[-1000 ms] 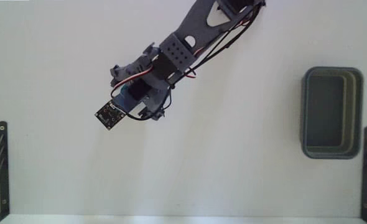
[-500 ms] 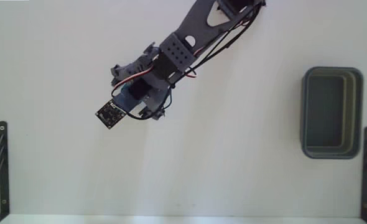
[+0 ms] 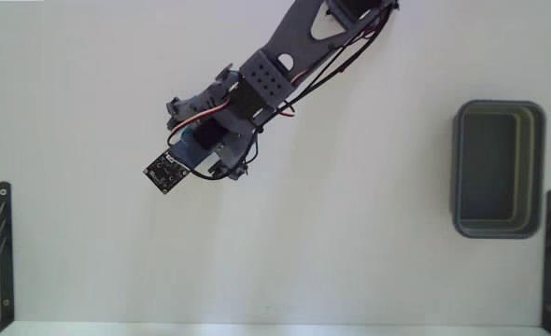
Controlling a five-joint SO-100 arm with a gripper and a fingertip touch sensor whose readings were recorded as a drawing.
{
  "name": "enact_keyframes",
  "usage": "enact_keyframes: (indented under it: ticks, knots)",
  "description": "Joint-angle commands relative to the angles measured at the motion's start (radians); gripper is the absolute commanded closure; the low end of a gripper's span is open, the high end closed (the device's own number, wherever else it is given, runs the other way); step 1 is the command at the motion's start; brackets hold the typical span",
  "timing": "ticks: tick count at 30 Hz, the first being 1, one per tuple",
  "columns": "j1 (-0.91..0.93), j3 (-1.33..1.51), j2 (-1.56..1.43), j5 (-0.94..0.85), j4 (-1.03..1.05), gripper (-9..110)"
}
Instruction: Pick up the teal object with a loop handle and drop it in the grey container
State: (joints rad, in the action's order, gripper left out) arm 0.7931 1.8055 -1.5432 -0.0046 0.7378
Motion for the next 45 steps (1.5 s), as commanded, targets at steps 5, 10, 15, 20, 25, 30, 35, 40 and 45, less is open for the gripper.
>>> enact_keyframes:
  ticks: [5, 10, 15, 20, 25, 30, 35, 40, 45]
  knots:
    - [0.013, -0.005, -0.034, 0.005, -0.012, -5]
    - [0.013, -0.005, -0.034, 0.005, -0.012, -4]
    - [0.013, -0.005, -0.034, 0.005, -0.012, -2]
    - [0.013, -0.005, -0.034, 0.005, -0.012, -1]
    - [0.013, -0.005, -0.034, 0.005, -0.012, 0]
    - [0.013, -0.005, -0.034, 0.005, -0.012, 2]
    - [0.013, -0.005, -0.034, 0.005, -0.012, 3]
    - [0.013, -0.005, -0.034, 0.005, -0.012, 4]
    - [0.013, -0.005, -0.034, 0.005, -0.012, 6]
